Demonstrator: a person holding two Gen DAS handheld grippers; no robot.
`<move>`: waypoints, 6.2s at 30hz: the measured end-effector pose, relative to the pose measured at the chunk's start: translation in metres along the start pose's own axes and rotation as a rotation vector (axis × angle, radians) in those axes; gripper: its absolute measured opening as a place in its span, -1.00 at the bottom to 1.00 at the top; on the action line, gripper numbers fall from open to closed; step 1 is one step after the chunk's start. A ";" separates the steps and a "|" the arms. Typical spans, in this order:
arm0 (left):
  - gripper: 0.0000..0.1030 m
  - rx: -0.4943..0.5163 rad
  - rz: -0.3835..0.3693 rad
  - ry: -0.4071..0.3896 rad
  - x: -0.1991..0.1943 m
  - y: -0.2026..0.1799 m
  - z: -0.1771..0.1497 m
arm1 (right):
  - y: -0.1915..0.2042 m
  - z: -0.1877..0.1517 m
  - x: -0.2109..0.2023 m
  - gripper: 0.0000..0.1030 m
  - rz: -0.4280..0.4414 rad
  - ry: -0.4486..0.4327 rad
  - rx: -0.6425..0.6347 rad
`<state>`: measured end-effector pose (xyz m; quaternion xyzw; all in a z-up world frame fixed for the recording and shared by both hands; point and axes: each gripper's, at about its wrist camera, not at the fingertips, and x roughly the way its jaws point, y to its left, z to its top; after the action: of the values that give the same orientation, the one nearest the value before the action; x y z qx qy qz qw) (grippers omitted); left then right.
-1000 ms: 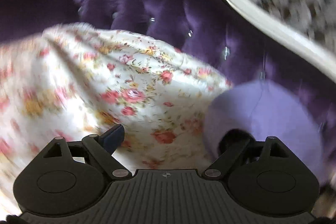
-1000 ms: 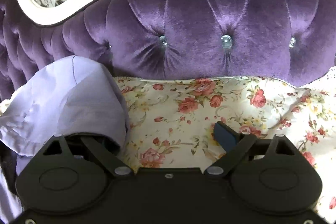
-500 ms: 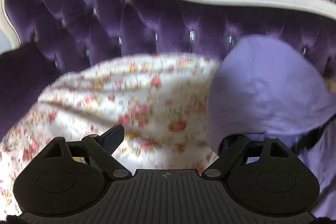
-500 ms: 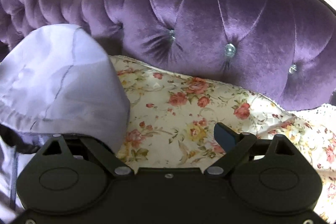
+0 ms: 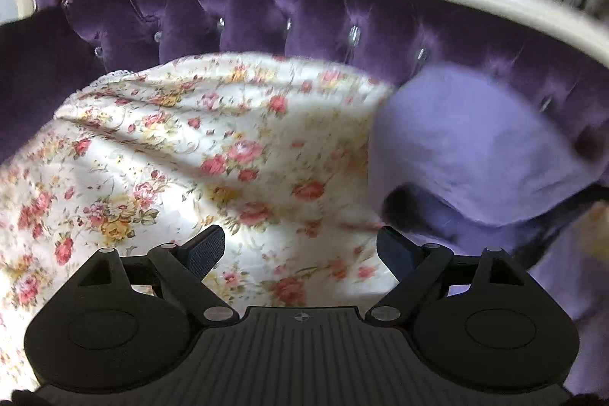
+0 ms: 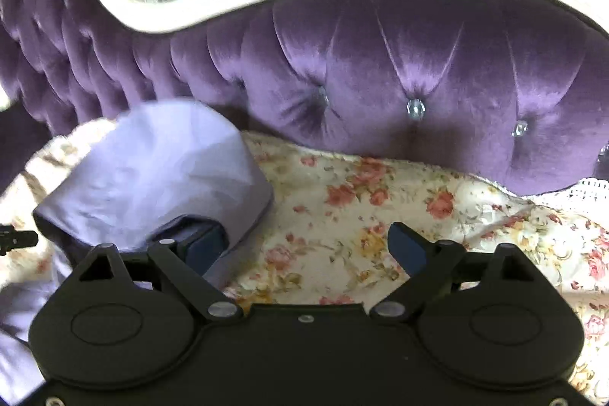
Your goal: Fold small clothes
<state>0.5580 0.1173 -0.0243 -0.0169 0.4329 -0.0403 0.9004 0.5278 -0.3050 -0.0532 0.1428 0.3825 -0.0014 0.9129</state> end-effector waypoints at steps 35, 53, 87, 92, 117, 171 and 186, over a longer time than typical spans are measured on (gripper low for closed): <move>0.76 0.027 -0.089 -0.146 0.042 -0.038 0.034 | 0.021 0.035 0.043 0.60 0.186 -0.108 -0.149; 0.80 0.082 -0.072 -0.030 0.097 -0.055 -0.004 | 0.085 0.035 0.099 -0.82 0.169 -0.105 -0.373; 1.00 -0.411 -0.782 0.019 -0.071 0.010 -0.118 | 0.102 -0.233 -0.148 -0.83 0.238 -0.520 -1.351; 1.00 -0.433 -0.756 0.045 -0.070 0.000 -0.122 | 0.102 -0.247 -0.152 -0.83 0.230 -0.512 -1.414; -0.53 -0.363 -0.602 -0.069 -0.111 -0.031 -0.205 | 0.076 -0.231 -0.208 0.26 0.295 -0.326 -0.840; -0.10 -0.141 -0.285 -0.305 -0.164 -0.042 -0.205 | 0.028 -0.179 -0.153 -0.08 0.240 -0.099 0.109; 0.16 -0.029 -0.005 -0.214 -0.099 -0.066 -0.165 | 0.071 -0.149 -0.107 0.00 0.092 -0.115 -0.130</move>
<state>0.3638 0.0608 -0.0455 -0.0351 0.3350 -0.0343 0.9409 0.3559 -0.2088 -0.0591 0.1004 0.3216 0.0571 0.9398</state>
